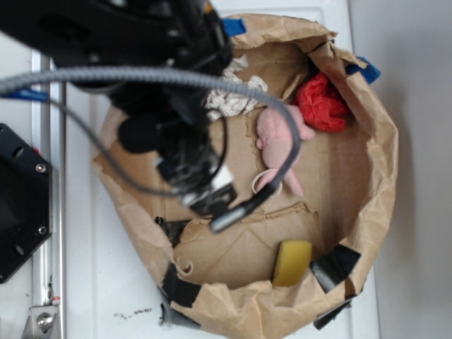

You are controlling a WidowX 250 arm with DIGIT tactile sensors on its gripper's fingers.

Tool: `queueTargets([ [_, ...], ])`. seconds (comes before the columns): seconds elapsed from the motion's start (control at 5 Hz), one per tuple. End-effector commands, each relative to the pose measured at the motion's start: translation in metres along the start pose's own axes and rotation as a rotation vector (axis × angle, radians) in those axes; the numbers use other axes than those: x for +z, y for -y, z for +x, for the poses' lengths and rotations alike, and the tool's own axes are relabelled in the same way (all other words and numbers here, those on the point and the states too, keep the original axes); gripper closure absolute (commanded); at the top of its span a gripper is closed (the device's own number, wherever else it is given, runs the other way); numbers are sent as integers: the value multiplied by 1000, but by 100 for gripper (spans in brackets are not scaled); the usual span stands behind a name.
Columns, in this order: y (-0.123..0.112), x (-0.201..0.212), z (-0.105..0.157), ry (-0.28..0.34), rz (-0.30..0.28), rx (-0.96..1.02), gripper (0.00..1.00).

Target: Grab the white paper.

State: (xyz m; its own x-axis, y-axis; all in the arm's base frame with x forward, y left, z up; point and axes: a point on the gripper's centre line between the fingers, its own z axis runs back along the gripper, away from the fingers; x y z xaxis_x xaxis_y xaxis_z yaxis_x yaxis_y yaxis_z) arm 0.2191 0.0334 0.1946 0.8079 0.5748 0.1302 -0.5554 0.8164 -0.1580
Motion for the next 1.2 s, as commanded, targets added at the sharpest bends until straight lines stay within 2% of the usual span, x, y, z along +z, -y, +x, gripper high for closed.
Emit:
queueTargets([
  [0.0,8,10,3,46,62,214,0],
  [0.4,8,10,3,46,62,214,0],
  [0.6,11,-9,18,59,54,305,0],
  [0.8,6,-31,38,86,48,367,0],
  [1.0,-2,-46,46,136,18,431,0],
])
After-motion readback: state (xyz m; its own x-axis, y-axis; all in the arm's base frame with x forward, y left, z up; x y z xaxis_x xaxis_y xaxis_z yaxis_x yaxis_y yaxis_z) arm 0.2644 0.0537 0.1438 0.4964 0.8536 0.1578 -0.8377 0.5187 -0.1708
